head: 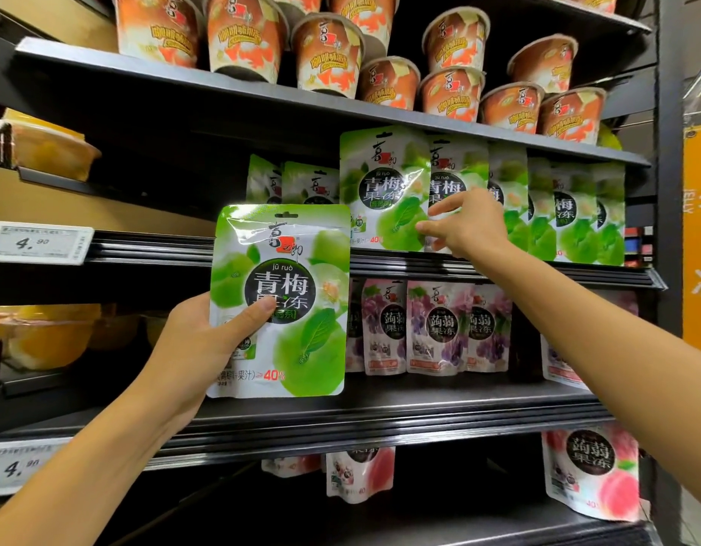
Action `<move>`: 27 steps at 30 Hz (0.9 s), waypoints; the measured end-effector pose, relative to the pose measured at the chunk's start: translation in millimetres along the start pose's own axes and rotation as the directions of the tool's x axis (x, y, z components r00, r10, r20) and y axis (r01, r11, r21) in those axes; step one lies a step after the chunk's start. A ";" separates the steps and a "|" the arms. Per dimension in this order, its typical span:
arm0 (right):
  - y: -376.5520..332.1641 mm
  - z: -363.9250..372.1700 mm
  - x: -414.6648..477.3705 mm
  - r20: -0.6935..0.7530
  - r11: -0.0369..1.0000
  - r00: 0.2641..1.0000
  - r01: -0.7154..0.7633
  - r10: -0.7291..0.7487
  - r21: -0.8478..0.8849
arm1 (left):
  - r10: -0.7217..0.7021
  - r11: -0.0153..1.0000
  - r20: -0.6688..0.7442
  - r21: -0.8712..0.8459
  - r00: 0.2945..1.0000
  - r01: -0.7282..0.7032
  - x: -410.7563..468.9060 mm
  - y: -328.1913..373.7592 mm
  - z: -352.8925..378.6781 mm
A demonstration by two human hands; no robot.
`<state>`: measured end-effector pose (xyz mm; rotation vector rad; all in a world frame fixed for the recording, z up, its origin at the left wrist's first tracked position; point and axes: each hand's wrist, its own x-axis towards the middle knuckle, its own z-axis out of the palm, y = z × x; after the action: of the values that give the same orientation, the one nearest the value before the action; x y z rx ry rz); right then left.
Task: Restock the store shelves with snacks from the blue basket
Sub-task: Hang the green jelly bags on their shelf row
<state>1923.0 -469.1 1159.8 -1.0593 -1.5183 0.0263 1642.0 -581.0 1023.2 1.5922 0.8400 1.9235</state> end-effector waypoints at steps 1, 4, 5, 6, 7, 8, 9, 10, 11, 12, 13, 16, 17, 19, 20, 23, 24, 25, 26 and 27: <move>-0.7 -1.6 -0.8 0.004 1.000 1.000 0.008 -0.008 0.001 | -0.002 1.000 0.001 -0.003 1.000 0.002 0.7 1.3 1.6; -4.9 -6.2 -5.8 -0.057 0.998 0.997 0.058 -0.055 0.040 | -0.002 1.000 0.001 0.004 1.000 0.002 4.6 9.6 9.4; -8.2 -7.5 -8.8 -0.090 0.994 0.993 0.087 -0.081 0.068 | -0.003 1.000 -0.005 0.005 1.000 0.003 7.4 13.6 12.7; -12.6 -8.2 -12.8 -0.102 0.987 0.989 0.116 -0.104 0.111 | -0.008 1.000 -0.015 0.004 1.000 0.008 11.1 18.3 16.4; -17.7 -7.4 -17.3 -0.078 0.975 0.989 0.135 -0.123 0.177 | -0.019 1.000 -0.027 0.002 0.999 0.019 15.9 22.8 20.1; -23.3 -6.2 -22.5 -0.015 0.957 0.990 0.137 -0.138 0.257 | -0.035 0.999 -0.035 -0.001 0.999 0.035 21.7 27.8 23.6; -29.2 -4.6 -28.5 0.079 0.933 0.985 0.116 -0.151 0.339 | -0.054 0.999 -0.038 0.002 0.998 0.054 28.4 33.0 27.1; -35.5 -3.5 -35.2 0.188 0.907 0.969 0.069 -0.160 0.415 | -0.074 0.997 -0.037 0.007 0.997 0.074 35.6 38.4 30.6; -41.0 -2.0 -41.0 0.297 0.883 0.941 0.007 -0.166 0.470 | -0.089 0.996 -0.037 0.011 0.995 0.089 42.9 43.6 34.4; -46.0 -0.5 -46.0 0.384 0.869 0.908 -0.046 -0.169 0.493 | -0.095 0.995 -0.044 0.015 0.995 0.096 50.3 48.9 38.1; -50.2 1.2 -50.0 0.436 0.873 0.883 -0.068 -0.173 0.483 | -0.089 0.996 -0.053 0.025 0.995 0.091 57.3 53.1 42.2; -58.3 6.8 -55.4 0.467 0.893 0.873 -0.091 -0.141 0.440 | -0.046 0.992 -0.066 0.112 0.997 0.053 75.6 59.9 53.2; -59.3 8.9 -54.5 0.454 0.881 0.884 -0.122 -0.113 0.457 | -0.036 0.988 -0.054 0.150 0.998 0.044 82.0 61.3 55.4; -61.8 11.8 -49.3 0.419 0.841 0.906 -0.184 -0.055 0.509 | -0.042 0.978 -0.015 0.205 0.999 0.044 94.9 65.5 58.2; -63.6 12.8 -45.2 0.402 0.820 0.915 -0.214 -0.022 0.532 | -0.050 0.970 -0.006 0.239 0.999 0.050 100.6 68.3 59.1; -69.5 17.5 -29.7 0.348 0.767 0.931 -0.302 0.110 0.566 | 0.098 0.837 -0.058 0.545 0.994 -0.050 114.2 71.8 57.6; -71.1 19.7 -25.0 0.325 0.772 0.936 -0.306 0.136 0.557 | 0.255 0.751 -0.016 0.633 0.967 -0.187 111.6 72.9 56.0; -72.7 22.4 -20.9 0.304 0.779 0.942 -0.298 0.144 0.552 | 0.427 0.626 0.092 0.688 0.900 -0.367 105.3 73.4 53.5; -74.5 24.9 -17.5 0.293 0.783 0.945 -0.290 0.144 0.550 | 0.546 0.467 0.231 0.714 0.805 -0.522 99.3 73.4 50.0; -76.4 28.3 -14.5 0.282 0.785 0.948 -0.286 0.149 0.549 | 0.584 0.314 0.365 0.722 0.725 -0.617 95.5 71.6 46.7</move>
<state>1853.7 -507.3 1183.8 -0.7315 -1.4335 0.7618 1670.2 -555.0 1145.6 2.8579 1.3976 2.0598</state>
